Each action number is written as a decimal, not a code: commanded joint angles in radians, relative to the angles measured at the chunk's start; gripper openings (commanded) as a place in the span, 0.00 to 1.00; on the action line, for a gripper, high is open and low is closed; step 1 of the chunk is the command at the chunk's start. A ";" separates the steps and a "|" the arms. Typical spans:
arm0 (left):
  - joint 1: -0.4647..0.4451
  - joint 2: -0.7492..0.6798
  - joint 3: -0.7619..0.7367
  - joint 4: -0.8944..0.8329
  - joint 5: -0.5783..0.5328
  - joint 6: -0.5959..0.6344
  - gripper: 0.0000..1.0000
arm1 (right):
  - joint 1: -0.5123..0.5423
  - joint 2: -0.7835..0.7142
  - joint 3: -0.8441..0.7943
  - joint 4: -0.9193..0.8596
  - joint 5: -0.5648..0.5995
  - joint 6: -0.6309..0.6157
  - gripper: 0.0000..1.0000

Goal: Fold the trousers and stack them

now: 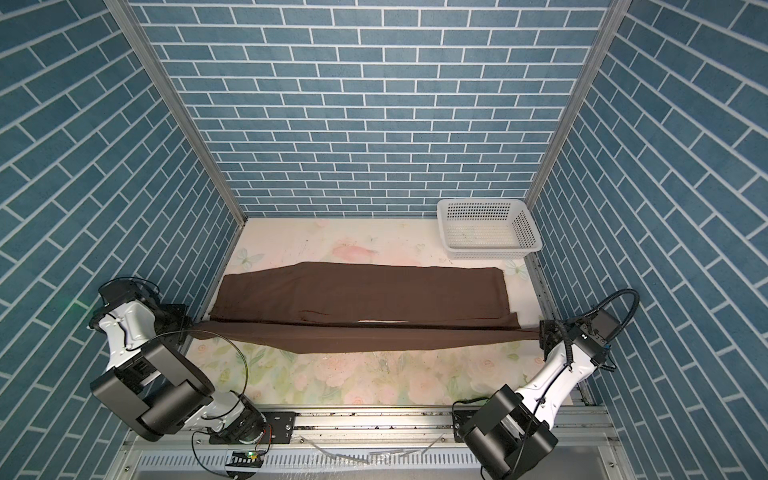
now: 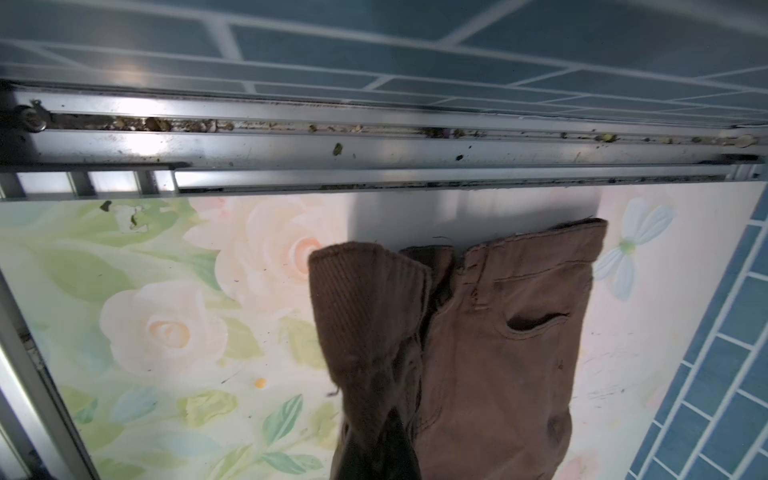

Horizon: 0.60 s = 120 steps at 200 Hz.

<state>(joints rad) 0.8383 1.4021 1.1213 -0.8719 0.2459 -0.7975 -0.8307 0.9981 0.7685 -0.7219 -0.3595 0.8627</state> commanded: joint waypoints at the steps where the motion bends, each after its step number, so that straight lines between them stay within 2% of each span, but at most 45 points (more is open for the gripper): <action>1: 0.009 0.004 0.132 0.150 -0.091 -0.019 0.00 | 0.050 0.040 0.128 0.165 0.198 -0.012 0.00; 23: -0.012 0.021 0.219 0.121 -0.131 0.001 0.00 | 0.167 0.102 0.203 0.194 0.278 -0.007 0.00; 41: -0.065 0.049 0.299 0.090 -0.191 0.034 0.00 | 0.231 0.156 0.253 0.220 0.338 -0.004 0.00; 63: -0.129 0.098 0.360 0.086 -0.227 0.060 0.00 | 0.265 0.223 0.298 0.250 0.359 0.007 0.00; 120: -0.211 0.251 0.490 0.069 -0.287 0.103 0.00 | 0.314 0.354 0.363 0.317 0.416 0.007 0.00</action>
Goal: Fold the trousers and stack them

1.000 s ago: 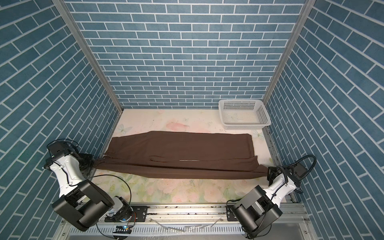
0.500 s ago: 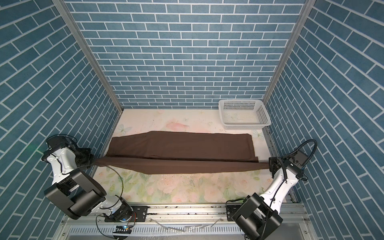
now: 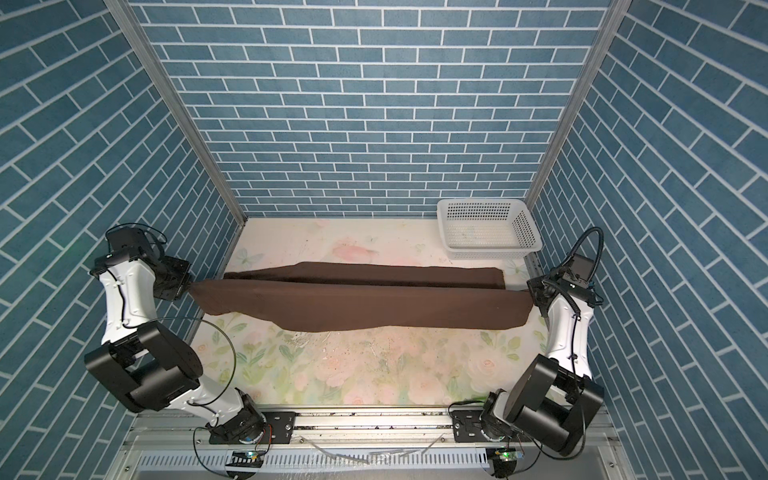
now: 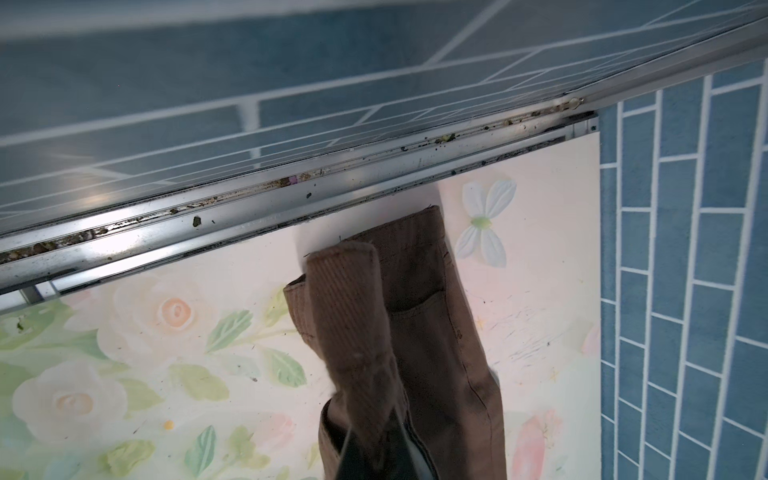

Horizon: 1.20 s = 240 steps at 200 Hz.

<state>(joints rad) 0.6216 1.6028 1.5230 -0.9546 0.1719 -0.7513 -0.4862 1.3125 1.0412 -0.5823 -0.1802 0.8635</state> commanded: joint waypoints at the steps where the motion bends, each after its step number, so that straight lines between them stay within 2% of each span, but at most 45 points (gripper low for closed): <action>1: 0.004 0.053 0.091 0.153 -0.212 0.060 0.00 | -0.031 0.042 0.091 0.178 0.237 0.006 0.00; 31: -0.039 0.149 0.173 0.146 -0.243 0.117 0.00 | -0.023 0.099 0.118 0.194 0.235 0.006 0.00; 84: -0.103 0.322 0.315 0.101 -0.300 0.137 0.00 | 0.019 0.181 0.143 0.253 0.277 0.006 0.00; 132: -0.157 0.464 0.423 0.051 -0.342 0.139 0.00 | 0.068 0.275 0.160 0.378 0.322 0.008 0.00; 181: -0.196 0.546 0.494 0.011 -0.383 0.147 0.00 | 0.104 0.404 0.236 0.416 0.338 -0.001 0.00; 240: -0.202 0.564 0.473 0.020 -0.387 0.139 0.00 | 0.141 0.484 0.279 0.426 0.344 0.000 0.00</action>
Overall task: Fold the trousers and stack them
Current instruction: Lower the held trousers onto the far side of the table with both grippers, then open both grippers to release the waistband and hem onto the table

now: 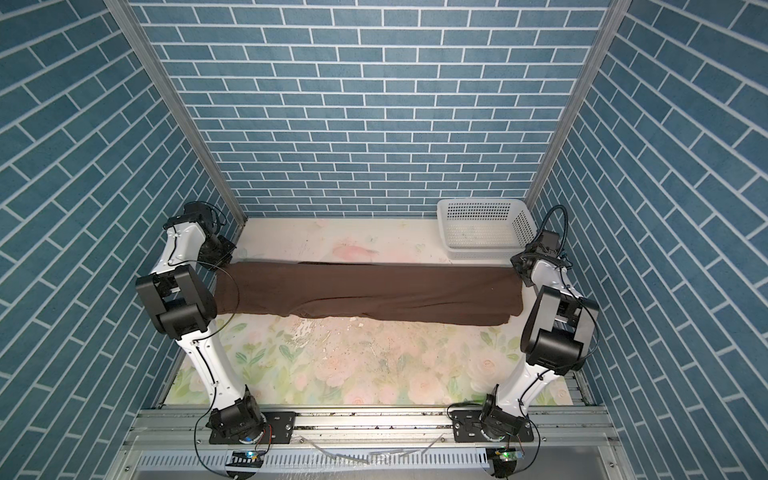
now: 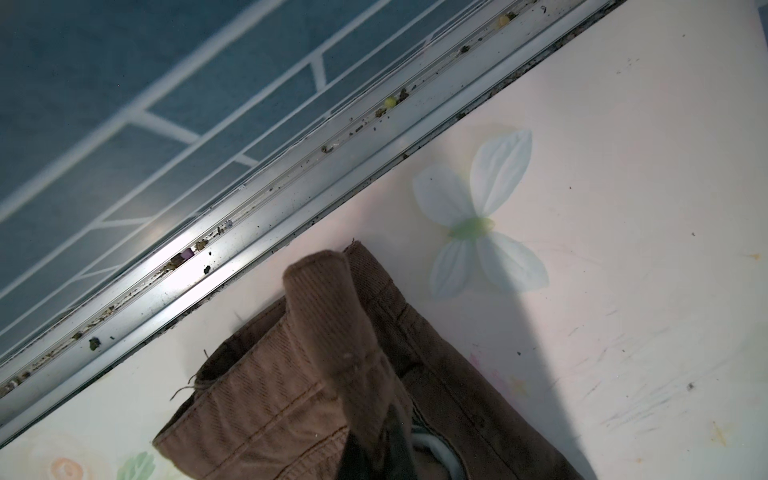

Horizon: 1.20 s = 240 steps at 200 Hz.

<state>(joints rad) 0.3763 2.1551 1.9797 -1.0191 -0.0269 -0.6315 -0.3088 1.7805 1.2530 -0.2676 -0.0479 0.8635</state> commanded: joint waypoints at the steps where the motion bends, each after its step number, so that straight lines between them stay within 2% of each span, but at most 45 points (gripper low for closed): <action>1: 0.043 0.012 0.017 0.085 -0.189 0.020 0.00 | -0.036 0.016 0.066 0.111 0.212 0.001 0.00; 21: 0.043 0.023 0.024 0.083 -0.189 0.020 0.01 | -0.031 0.028 0.053 0.119 0.204 0.002 0.00; 30: 0.043 0.032 0.035 0.082 -0.184 0.023 0.12 | -0.032 0.035 0.051 0.119 0.195 -0.001 0.00; 35: 0.043 0.037 0.043 0.080 -0.179 0.024 0.22 | -0.032 0.040 0.052 0.119 0.187 -0.006 0.00; 38: 0.041 0.041 0.049 0.076 -0.176 0.025 0.32 | -0.031 0.041 0.052 0.118 0.184 -0.008 0.00; 47: 0.040 0.052 0.068 0.066 -0.167 0.030 0.55 | -0.031 0.048 0.056 0.115 0.170 -0.017 0.16; 52: 0.038 0.056 0.081 0.057 -0.163 0.030 0.61 | -0.031 0.049 0.058 0.113 0.163 -0.023 0.26; 61: 0.033 0.060 0.100 0.046 -0.157 0.033 0.65 | -0.031 0.050 0.065 0.096 0.153 -0.039 0.39; 84: 0.016 0.037 0.119 0.020 -0.137 0.036 0.67 | -0.031 0.021 0.070 0.043 0.154 -0.093 0.48; 105: 0.000 -0.037 0.064 0.009 -0.143 0.030 0.66 | -0.032 -0.045 0.036 0.011 0.175 -0.157 0.49; 122: -0.009 -0.132 -0.082 0.036 -0.142 0.005 0.62 | -0.030 -0.110 0.000 -0.026 0.178 -0.210 0.49; 138: -0.012 -0.237 -0.250 0.070 -0.124 -0.025 0.60 | -0.032 -0.165 -0.033 -0.089 0.149 -0.254 0.45; 154: -0.015 -0.338 -0.412 0.101 -0.111 -0.047 0.60 | -0.030 -0.210 -0.082 -0.145 0.095 -0.269 0.42; 178: -0.036 -0.437 -0.590 0.131 -0.112 -0.048 0.65 | -0.031 -0.239 -0.159 -0.185 0.010 -0.287 0.43; 209: -0.066 -0.437 -0.692 0.159 -0.101 -0.038 0.69 | -0.031 -0.210 -0.181 -0.254 -0.090 -0.340 0.48; 240: -0.073 -0.386 -0.724 0.208 -0.082 -0.043 0.67 | -0.031 -0.182 -0.185 -0.324 -0.113 -0.365 0.49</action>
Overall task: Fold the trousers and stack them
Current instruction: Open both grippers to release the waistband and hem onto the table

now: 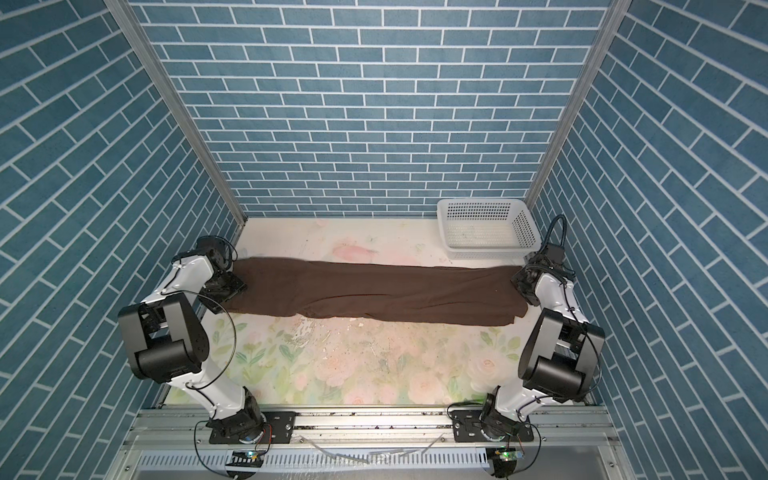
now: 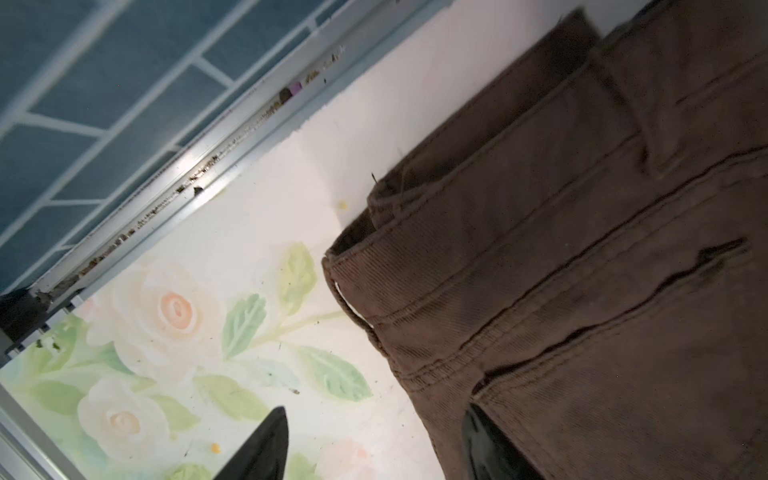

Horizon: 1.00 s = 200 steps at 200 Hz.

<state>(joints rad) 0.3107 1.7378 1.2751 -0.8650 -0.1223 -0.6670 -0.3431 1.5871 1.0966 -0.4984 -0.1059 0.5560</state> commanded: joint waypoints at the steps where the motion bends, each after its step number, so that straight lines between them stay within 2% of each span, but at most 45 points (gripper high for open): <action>1: -0.008 0.033 -0.021 0.055 0.014 -0.009 0.67 | 0.003 0.012 -0.029 -0.095 -0.056 -0.057 0.49; 56: -0.010 0.121 -0.022 0.104 0.033 -0.016 0.65 | 0.013 0.044 -0.071 -0.156 -0.095 -0.012 0.50; 86: -0.010 0.142 -0.025 0.123 0.032 -0.018 0.48 | 0.042 0.065 -0.075 -0.171 -0.076 0.014 0.49; 116: -0.011 0.185 -0.009 0.127 0.029 -0.017 0.36 | 0.052 0.068 -0.082 -0.170 -0.042 0.041 0.47; 134: -0.010 0.204 -0.006 0.128 0.033 -0.020 0.18 | 0.052 0.084 -0.092 -0.142 -0.027 0.052 0.34; 153: -0.010 0.201 -0.010 0.126 0.026 -0.023 0.00 | 0.050 0.109 -0.081 -0.144 -0.013 0.051 0.00; 177: 0.004 0.185 0.003 0.105 -0.001 -0.023 0.00 | 0.047 0.101 -0.039 -0.201 0.012 0.028 0.00; 200: 0.041 0.168 0.030 0.070 -0.009 -0.025 0.00 | 0.036 0.051 0.016 -0.282 0.108 -0.011 0.00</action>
<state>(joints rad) 0.3050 1.9022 1.2812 -0.7414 -0.0765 -0.6876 -0.2935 1.6863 1.0443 -0.6693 -0.1081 0.5873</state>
